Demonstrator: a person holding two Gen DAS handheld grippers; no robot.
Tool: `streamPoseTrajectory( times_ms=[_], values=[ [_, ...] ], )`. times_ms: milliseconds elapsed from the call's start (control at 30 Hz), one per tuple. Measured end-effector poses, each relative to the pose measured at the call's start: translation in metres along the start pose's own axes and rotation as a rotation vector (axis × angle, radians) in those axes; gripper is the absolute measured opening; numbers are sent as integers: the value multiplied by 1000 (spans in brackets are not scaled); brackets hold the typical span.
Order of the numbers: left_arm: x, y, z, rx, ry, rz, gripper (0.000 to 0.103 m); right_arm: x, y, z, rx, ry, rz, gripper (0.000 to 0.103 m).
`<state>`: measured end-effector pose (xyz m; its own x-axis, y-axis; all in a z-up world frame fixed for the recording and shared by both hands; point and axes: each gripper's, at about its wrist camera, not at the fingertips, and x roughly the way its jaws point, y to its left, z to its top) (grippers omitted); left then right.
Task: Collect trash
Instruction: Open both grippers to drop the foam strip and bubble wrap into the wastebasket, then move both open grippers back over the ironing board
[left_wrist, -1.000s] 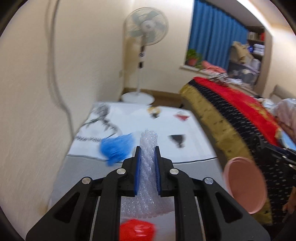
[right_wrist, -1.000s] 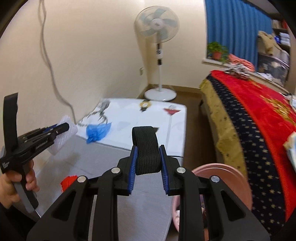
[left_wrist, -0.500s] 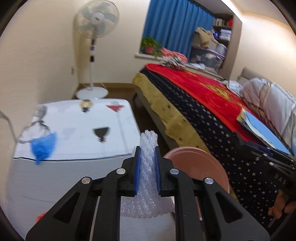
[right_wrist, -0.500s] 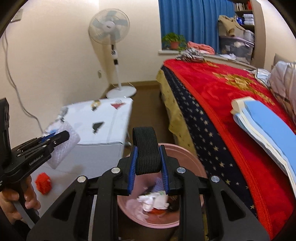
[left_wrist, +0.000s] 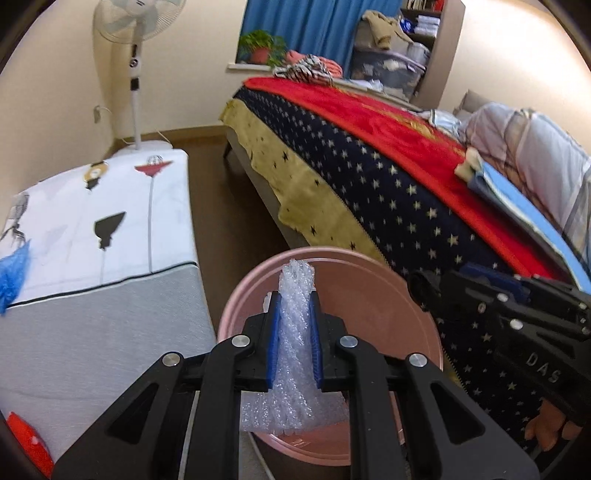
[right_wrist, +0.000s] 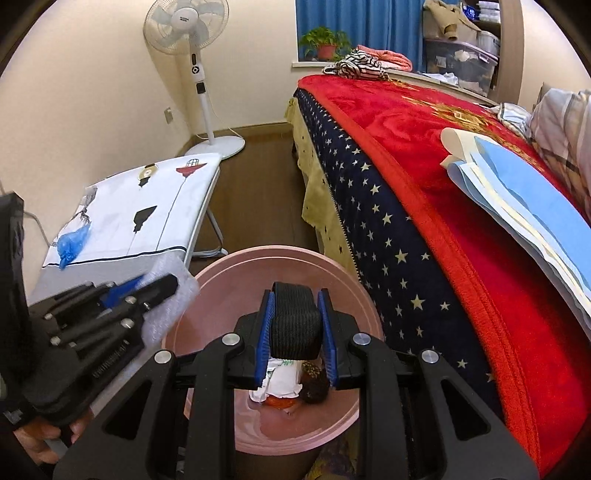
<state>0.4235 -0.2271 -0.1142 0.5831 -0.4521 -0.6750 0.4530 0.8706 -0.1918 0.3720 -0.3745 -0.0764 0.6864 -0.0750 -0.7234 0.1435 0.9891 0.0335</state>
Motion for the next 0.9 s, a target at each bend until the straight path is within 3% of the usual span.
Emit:
streamPoseTrajectory(
  times_ms=[33,67,100,167,233,367,533,767,900],
  values=[
    [0,0,-1,-3,2,4,21,0,1,0,-5,-4,-4,25],
    [1,1,-1,-11,1,10,40,0,2,-1,-12,-8,-8,25],
    [1,2,-1,-21,-1,19,52,1,2,-2,-21,-11,-19,26],
    [0,6,0,-52,-17,54,83,4,4,-4,-40,2,-48,41],
    [1,11,1,-88,-5,92,93,6,2,-5,-33,14,-59,56],
    [-1,15,1,-99,-9,114,93,1,1,-3,-11,-9,-56,73],
    [-22,19,8,-86,-55,127,95,-17,11,2,-51,-102,-70,84],
    [-57,40,14,-116,-110,176,95,-48,32,7,-103,-222,-55,89],
    [-89,52,17,-105,-164,213,95,-73,39,9,-64,-300,-44,90]
  ],
)
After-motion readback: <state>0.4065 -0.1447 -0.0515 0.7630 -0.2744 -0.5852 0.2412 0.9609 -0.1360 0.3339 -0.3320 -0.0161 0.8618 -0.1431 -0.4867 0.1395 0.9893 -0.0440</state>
